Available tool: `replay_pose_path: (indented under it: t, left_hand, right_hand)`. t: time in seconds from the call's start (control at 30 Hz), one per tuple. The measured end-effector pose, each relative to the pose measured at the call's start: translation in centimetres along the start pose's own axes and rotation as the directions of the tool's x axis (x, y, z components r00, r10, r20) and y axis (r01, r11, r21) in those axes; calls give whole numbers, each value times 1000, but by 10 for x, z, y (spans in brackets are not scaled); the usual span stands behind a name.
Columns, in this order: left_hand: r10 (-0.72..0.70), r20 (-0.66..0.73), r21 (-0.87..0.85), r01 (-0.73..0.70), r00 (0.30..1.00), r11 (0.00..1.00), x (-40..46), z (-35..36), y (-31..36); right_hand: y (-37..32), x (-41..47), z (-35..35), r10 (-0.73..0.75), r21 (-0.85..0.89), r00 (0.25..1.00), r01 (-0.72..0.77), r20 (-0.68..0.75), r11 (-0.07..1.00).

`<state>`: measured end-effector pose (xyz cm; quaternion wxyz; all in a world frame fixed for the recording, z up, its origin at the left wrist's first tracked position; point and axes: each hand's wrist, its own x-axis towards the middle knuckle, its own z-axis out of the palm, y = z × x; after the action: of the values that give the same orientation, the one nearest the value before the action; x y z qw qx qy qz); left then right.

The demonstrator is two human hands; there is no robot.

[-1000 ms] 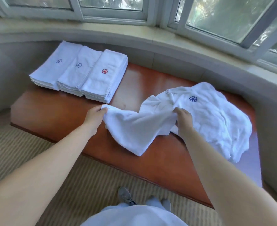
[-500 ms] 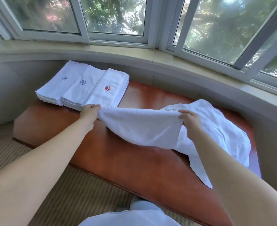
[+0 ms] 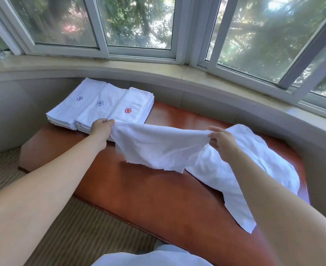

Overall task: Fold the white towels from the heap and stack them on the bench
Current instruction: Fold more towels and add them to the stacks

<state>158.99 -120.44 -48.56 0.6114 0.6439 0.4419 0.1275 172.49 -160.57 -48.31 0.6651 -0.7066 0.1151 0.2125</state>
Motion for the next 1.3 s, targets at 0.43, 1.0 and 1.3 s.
replay_pose_path:
  t: [0.43, 1.0, 1.3]
  left_hand:
    - [27, -17, 5, -27, 999, 1000, -9, -13, 6]
    - [170, 269, 475, -284, 948, 833, -17, -36, 9]
    - [461, 227, 620, -493, 858, 611, -13, -35, 9]
  right_hand:
    - [-5, -17, -2, -116, 10, 993, 116, -32, 993]
    - [-8, -27, 9, -126, -252, 992, 124, 11, 960]
    - [-21, -33, 6, -527, -768, 850, 347, 15, 538]
